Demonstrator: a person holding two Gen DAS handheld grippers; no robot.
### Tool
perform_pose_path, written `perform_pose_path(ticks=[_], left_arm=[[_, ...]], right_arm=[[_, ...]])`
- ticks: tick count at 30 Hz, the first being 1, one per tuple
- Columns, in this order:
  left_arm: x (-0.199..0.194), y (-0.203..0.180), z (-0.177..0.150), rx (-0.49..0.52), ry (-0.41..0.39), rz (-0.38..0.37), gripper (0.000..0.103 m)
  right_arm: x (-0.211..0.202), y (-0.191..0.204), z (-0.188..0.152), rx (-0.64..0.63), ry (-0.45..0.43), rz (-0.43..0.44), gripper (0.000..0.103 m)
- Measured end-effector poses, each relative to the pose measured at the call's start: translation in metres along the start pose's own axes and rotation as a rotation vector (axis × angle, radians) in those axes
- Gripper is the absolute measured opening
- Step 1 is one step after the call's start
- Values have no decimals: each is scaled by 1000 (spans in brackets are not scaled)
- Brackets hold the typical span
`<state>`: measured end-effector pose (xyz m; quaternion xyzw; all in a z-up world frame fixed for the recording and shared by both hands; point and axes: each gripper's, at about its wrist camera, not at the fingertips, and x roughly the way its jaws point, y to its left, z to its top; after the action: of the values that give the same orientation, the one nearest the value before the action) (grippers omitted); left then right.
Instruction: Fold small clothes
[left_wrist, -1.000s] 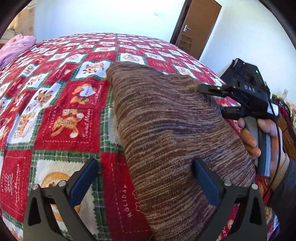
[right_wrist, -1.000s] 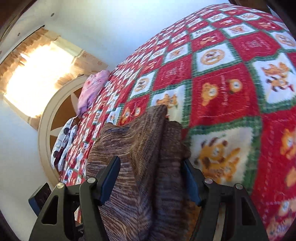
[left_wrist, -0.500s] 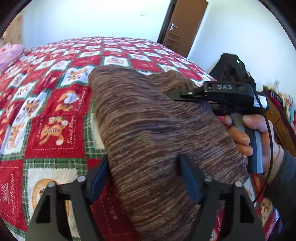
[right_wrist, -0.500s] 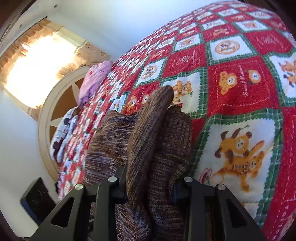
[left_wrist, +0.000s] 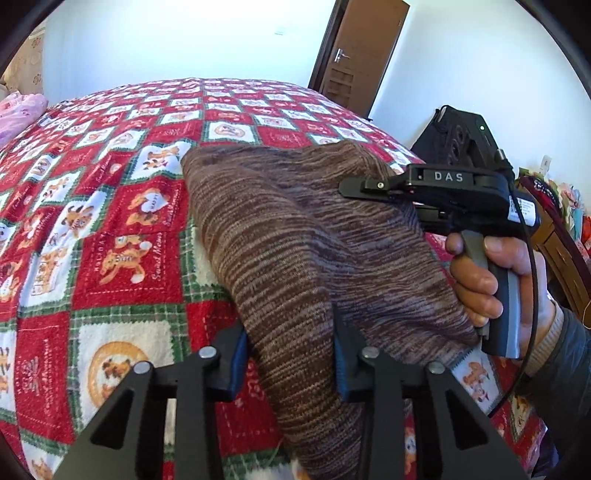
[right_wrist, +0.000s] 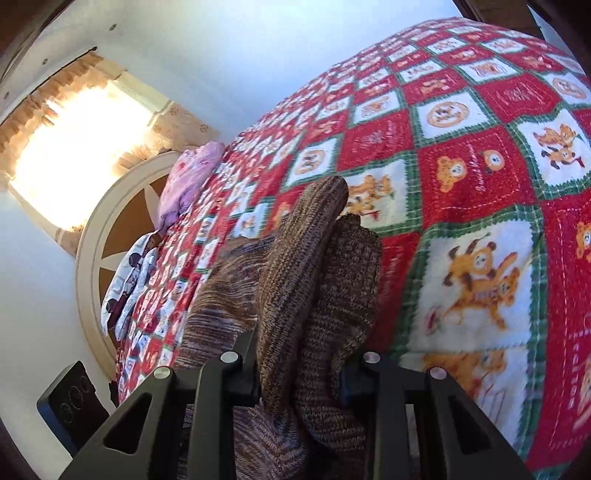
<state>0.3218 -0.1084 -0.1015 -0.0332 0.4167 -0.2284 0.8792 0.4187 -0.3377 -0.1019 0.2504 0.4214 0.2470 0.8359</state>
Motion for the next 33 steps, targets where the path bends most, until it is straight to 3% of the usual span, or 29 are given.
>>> perform_pose_path(ticks=[9, 33], left_arm=[[-50, 7, -19, -11, -33, 24, 37], [-177, 65, -99, -151, -128, 198, 37]], right_arm=[[-2, 42, -21, -14, 20, 69, 30], [64, 189, -99, -130, 152, 257, 29]])
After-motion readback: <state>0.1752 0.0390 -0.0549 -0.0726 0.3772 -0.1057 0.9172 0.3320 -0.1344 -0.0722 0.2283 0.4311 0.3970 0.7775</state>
